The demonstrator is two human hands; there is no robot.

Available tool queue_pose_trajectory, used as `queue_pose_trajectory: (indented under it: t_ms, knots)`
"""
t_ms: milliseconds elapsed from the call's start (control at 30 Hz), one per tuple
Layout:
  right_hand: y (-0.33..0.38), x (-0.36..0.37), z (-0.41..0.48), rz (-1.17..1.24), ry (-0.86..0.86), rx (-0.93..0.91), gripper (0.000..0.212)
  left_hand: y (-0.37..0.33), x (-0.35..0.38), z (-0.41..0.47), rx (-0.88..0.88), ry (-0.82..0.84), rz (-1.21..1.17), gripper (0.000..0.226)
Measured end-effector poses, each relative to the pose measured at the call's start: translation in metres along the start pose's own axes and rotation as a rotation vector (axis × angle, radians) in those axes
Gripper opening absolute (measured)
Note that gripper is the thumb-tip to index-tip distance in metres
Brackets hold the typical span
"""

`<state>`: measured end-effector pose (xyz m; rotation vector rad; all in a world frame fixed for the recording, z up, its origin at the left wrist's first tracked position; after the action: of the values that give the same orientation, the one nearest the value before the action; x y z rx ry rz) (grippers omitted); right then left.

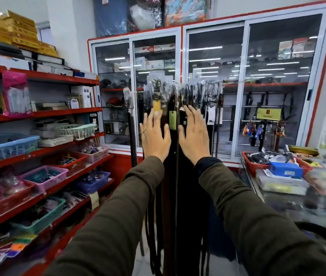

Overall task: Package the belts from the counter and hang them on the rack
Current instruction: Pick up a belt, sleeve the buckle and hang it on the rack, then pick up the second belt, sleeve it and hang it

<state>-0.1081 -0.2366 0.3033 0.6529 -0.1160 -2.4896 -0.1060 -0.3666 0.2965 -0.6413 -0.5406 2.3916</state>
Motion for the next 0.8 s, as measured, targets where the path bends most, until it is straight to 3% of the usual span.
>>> queue_pose_trajectory:
  t_ms: [167, 467, 800]
  knots:
    - [-0.04, -0.026, -0.074, -0.224, 0.033, -0.009, 0.067, -0.014, 0.029, -0.076, 0.143, 0.09, 0.136, 0.052]
    - [-0.11, -0.093, -0.206, -0.42, 0.222, 0.14, 0.065, -0.055, 0.089, -0.224, 0.12, 0.348, 0.068, 0.054]
    - [-0.199, -0.192, -0.366, -0.635, 0.581, 0.339, 0.066, -0.123, 0.16, -0.375, 0.205, 0.709, -0.023, 0.053]
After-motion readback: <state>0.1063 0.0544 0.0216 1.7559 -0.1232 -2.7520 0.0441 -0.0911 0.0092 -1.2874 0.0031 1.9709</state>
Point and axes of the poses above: each hand's wrist, its own z-axis towards the middle knuckle, its own x-axis out of the palm, y = z × x, the point moved 2 cm from there along z, towards the middle knuckle, and after that the axes turned 3 degrees about -x, right-handed, at the moved point
